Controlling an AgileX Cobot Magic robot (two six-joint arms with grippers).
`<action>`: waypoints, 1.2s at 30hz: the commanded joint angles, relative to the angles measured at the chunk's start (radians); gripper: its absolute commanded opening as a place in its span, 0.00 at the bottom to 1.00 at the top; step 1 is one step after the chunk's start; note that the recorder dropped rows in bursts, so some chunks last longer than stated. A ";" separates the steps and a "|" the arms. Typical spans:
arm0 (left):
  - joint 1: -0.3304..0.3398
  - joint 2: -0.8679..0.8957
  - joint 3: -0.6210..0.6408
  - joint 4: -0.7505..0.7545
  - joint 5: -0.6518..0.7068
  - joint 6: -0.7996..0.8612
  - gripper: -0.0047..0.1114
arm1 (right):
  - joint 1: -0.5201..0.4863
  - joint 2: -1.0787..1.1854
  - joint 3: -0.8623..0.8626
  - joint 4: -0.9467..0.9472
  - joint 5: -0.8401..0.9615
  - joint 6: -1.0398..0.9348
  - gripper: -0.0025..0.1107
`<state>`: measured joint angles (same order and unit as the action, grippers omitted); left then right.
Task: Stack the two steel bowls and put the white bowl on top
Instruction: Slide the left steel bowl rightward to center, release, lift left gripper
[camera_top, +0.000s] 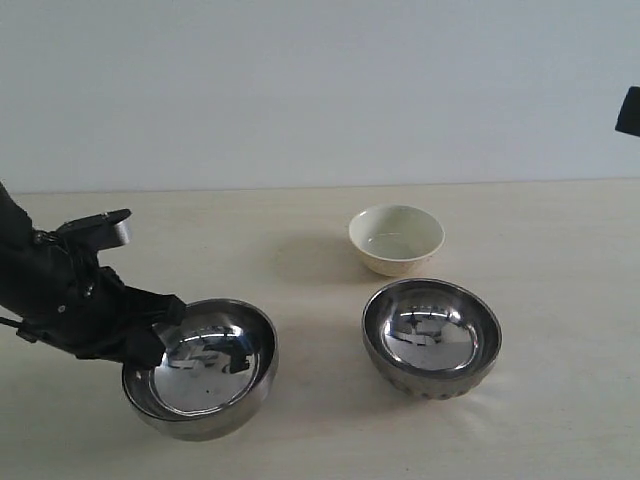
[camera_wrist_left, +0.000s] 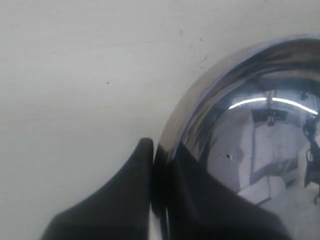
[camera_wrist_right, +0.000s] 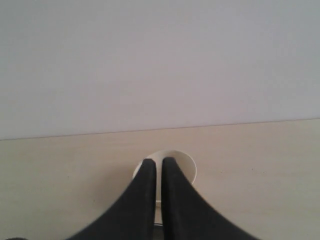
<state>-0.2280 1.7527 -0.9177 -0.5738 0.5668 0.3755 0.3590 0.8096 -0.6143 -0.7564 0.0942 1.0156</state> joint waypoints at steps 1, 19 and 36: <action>-0.006 0.033 -0.014 -0.085 -0.025 0.056 0.07 | 0.001 0.001 0.004 -0.005 -0.023 -0.004 0.02; -0.061 0.137 -0.154 -0.103 0.006 0.057 0.07 | 0.001 0.001 0.004 -0.005 -0.017 -0.004 0.02; -0.061 0.141 -0.154 0.017 -0.010 -0.048 0.33 | 0.001 0.001 0.010 -0.007 -0.047 -0.042 0.07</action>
<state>-0.2846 1.8952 -1.0658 -0.5527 0.5608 0.3419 0.3590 0.8096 -0.6143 -0.7564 0.0646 0.9889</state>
